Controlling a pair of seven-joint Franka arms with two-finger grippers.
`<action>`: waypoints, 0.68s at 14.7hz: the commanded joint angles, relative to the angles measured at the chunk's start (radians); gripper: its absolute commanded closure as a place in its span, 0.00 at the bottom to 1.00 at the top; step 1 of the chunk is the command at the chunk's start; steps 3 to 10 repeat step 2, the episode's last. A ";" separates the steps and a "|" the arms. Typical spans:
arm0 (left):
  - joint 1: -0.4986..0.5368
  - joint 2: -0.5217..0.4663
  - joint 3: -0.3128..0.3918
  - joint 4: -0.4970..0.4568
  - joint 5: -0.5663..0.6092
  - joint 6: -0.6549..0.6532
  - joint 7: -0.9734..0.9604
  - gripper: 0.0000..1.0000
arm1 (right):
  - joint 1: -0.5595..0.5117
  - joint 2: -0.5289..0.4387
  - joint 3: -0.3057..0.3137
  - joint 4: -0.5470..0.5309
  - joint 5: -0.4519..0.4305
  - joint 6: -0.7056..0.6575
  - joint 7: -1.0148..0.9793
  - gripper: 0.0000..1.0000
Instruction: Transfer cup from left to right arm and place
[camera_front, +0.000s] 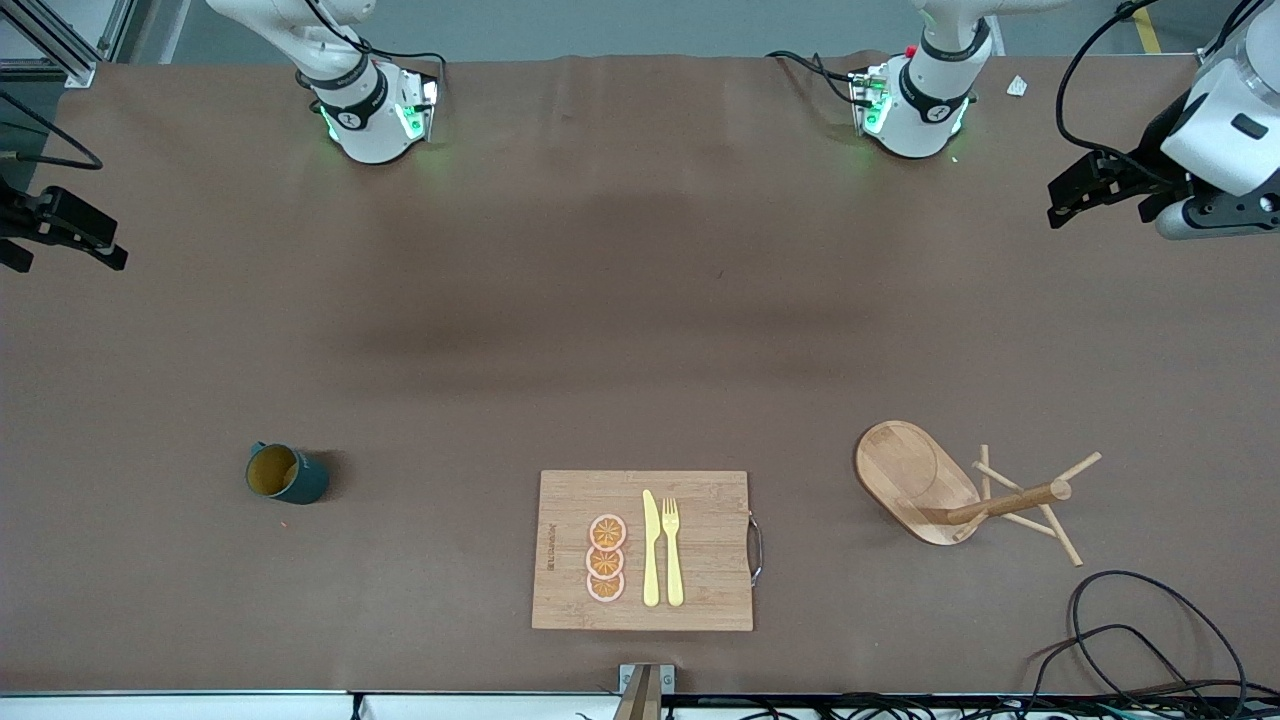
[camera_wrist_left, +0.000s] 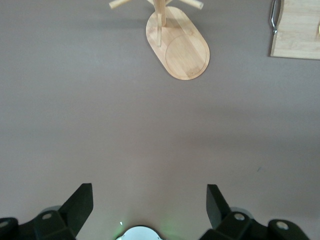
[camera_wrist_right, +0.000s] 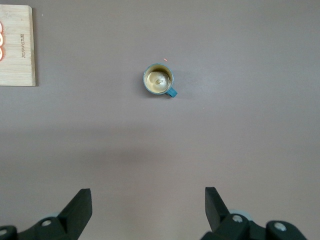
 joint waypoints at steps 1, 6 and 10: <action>0.003 0.019 -0.002 0.036 -0.006 0.007 0.012 0.00 | -0.006 -0.024 0.003 -0.017 -0.012 -0.001 -0.012 0.00; 0.003 0.019 -0.002 0.039 -0.006 0.005 0.012 0.00 | -0.004 -0.024 0.006 -0.016 -0.012 -0.001 -0.012 0.00; 0.003 0.019 -0.002 0.039 -0.006 0.005 0.012 0.00 | -0.004 -0.024 0.006 -0.016 -0.012 -0.001 -0.012 0.00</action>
